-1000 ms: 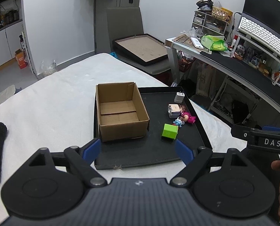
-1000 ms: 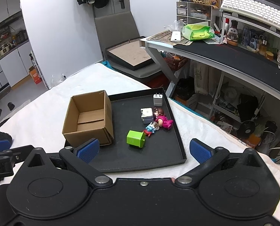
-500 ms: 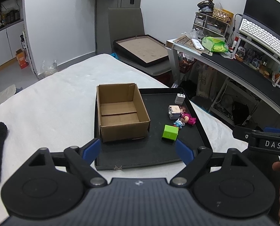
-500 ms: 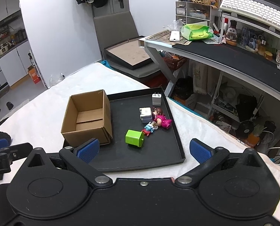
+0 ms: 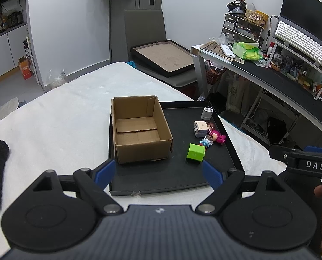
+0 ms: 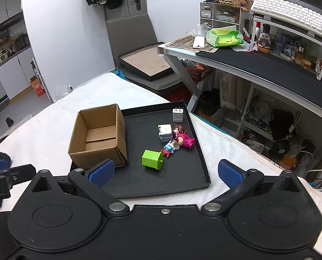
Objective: Organize rigid objects
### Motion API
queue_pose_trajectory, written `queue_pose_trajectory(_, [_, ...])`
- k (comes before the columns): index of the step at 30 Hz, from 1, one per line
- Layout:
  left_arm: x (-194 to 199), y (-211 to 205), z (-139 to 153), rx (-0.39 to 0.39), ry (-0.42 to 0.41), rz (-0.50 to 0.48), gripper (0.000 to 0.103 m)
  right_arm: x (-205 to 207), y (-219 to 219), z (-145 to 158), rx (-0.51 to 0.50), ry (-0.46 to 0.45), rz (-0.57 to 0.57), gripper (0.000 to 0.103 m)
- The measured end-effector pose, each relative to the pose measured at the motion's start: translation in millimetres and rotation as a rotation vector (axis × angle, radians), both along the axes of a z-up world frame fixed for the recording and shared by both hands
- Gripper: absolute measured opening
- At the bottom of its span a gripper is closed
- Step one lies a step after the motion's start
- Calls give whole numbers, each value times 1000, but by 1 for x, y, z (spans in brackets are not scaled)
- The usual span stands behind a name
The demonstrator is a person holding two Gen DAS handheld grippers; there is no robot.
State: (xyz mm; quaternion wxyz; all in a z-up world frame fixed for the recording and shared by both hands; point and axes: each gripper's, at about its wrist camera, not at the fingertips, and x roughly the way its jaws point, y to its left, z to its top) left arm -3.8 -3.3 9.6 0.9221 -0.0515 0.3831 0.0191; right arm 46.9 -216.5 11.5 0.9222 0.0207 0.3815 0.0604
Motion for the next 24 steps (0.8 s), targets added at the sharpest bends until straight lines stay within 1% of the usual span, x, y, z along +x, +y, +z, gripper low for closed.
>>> queue_pose_trajectory(24, [0, 0, -1, 1, -1, 0, 86, -1, 3, 4, -13, -21, 4, 103])
